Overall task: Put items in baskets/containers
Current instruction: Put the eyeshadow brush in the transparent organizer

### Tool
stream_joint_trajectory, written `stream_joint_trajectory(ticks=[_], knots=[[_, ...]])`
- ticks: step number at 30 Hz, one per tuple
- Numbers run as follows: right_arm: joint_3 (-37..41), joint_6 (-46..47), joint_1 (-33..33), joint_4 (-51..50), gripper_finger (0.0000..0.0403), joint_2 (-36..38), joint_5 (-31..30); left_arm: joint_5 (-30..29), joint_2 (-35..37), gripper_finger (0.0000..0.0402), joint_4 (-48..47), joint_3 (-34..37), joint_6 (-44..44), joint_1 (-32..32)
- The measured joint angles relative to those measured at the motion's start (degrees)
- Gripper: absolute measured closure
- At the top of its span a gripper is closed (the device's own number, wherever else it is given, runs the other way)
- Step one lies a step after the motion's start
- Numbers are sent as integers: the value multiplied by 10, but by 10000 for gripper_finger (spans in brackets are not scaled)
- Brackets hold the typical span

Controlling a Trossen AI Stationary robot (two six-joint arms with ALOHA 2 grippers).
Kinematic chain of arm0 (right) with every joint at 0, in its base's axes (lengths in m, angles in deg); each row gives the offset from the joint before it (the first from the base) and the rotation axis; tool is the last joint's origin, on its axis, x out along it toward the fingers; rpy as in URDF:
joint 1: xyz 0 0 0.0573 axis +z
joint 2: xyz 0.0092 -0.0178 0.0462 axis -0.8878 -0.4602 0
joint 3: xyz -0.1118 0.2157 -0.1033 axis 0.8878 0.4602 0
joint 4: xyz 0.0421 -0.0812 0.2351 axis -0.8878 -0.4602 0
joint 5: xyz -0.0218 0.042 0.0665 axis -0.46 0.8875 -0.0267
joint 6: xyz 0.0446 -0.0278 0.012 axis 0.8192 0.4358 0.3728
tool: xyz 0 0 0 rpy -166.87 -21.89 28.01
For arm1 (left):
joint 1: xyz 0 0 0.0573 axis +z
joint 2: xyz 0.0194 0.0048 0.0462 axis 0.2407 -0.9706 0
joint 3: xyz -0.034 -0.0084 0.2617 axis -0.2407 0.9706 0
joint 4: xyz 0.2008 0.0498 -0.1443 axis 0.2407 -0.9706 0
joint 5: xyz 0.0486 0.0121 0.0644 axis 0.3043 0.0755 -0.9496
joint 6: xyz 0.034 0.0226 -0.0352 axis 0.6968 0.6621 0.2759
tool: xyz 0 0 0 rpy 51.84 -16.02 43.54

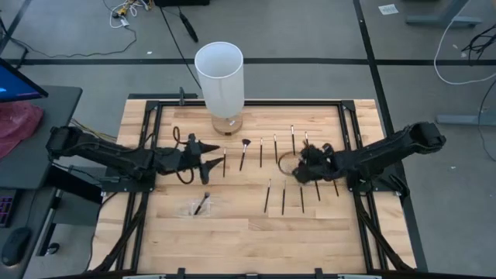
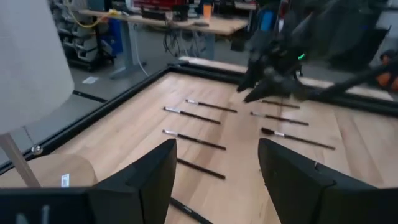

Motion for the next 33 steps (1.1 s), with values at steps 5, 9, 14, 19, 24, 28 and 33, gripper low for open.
stream_joint_trajectory(ticks=[5, 9, 14, 19, 24, 28, 33], knots=[[78, 13, -97, 115, 221, 0, -27, 2, 0, 170, 4, 12, -8, -5], [122, -3, -157, 214, 225, 0, -32, 15, 0, 170, 4, 12, -1, -17], [157, -20, -204, 279, 239, -2, -8, 17, 0, 170, 5, 12, 0, -25], [186, -35, -225, 324, 258, -12, 28, 17, 0, 170, 3, 12, 0, -25], [205, -56, -226, 404, 290, -58, 19, 17, 0, 170, 2, 12, 0, -25], [204, -61, -226, 428, 326, -101, -1, 17, 0, 170, 1, 12, 0, -25], [203, -68, -225, 448, 377, -127, -14, 17, 0, 170, 0, 12, 0, -25]])
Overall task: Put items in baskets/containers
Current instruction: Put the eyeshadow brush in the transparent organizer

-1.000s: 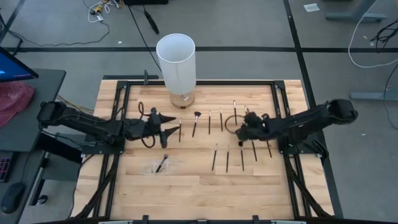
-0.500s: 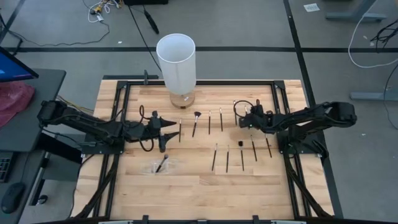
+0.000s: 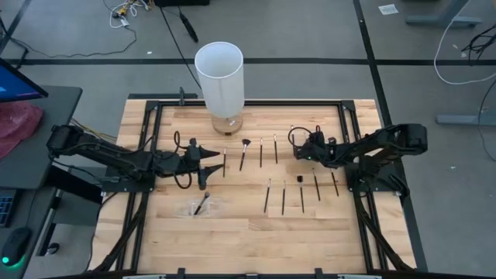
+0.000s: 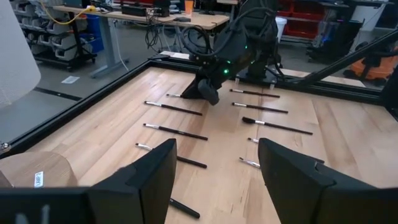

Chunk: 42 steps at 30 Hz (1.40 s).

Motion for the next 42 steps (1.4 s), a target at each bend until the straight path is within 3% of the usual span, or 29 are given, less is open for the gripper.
stream_joint_trajectory(ticks=[3, 12, 21, 29, 36, 42], knots=[[0, -23, 5, 5, 394, -2, -3, 0, 0, 170, -3, 0, 0, 0], [5, -56, 41, 0, 397, 7, -15, 0, 0, 170, -5, 0, -2, 0], [7, -96, 67, -2, 400, 83, 34, 0, 0, 170, -6, 0, -16, 0], [6, -138, 93, 31, 401, 128, 27, 1, 0, 170, -6, 0, -14, -13], [6, -224, 124, 174, 400, 128, 45, 37, -27, 170, 30, -1, 12, -22], [5, -320, 167, 365, 400, 128, 78, 46, -129, 170, 173, -1, 35, -18]])
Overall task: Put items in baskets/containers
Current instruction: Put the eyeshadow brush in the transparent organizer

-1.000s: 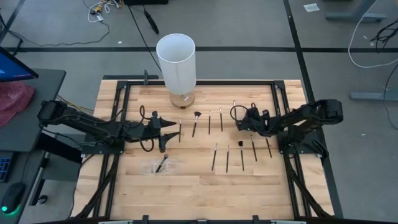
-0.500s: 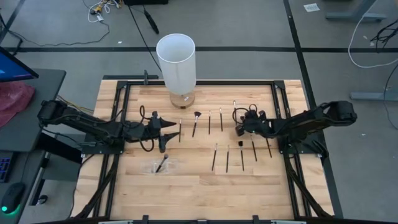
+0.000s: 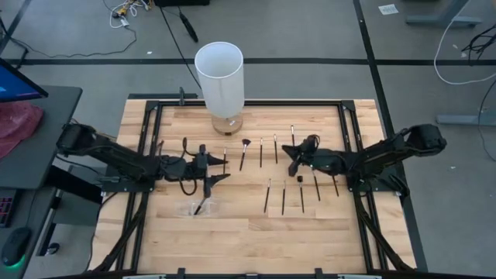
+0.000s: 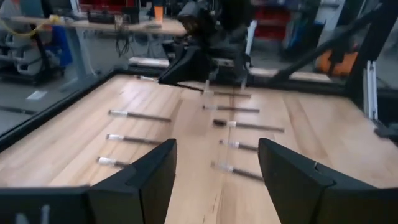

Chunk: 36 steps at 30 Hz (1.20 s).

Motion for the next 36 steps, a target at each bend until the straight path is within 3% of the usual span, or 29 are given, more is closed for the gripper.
stream_joint_trajectory(ticks=[4, 8, 20, 30, 36], knots=[[0, -51, 34, 118, 400, 0, 37, 12, -87, 170, 146, 0, 26, 8], [-3, -102, 69, 196, 399, 0, 73, 83, -157, 170, 272, -14, 30, 36], [-103, -212, 122, 198, 399, -80, 127, 286, -243, 170, 278, -162, 26, 101], [-112, -210, 121, 234, 399, -114, 132, 295, -242, 191, 266, -181, 89, 90], [-112, -214, 121, 246, 399, -114, 133, 266, -242, 221, 270, -181, 104, 79]])
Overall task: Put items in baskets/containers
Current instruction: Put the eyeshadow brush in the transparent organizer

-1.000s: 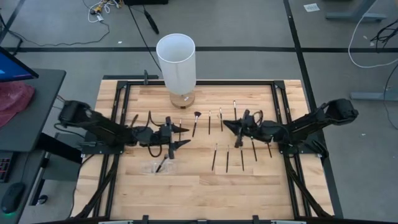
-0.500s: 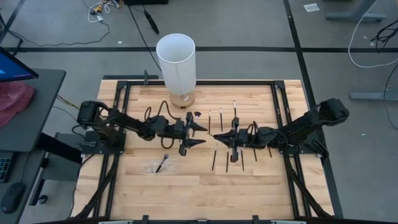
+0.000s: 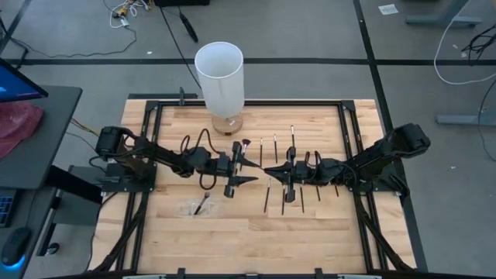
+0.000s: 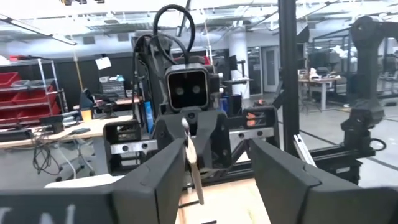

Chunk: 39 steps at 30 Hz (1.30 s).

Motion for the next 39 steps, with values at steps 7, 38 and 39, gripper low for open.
stream_joint_trajectory(ticks=[7, 38, 39], knots=[[0, 0, 0, 9, 399, 0, 0, -8, -3, 248, 0, -22, -4, 0], [0, -4, 0, 8, 398, 0, 18, 0, -11, 393, -18, -34, 10, -9], [0, -4, 0, 7, 398, 0, 18, 0, -11, 393, -19, -34, 10, -11]])
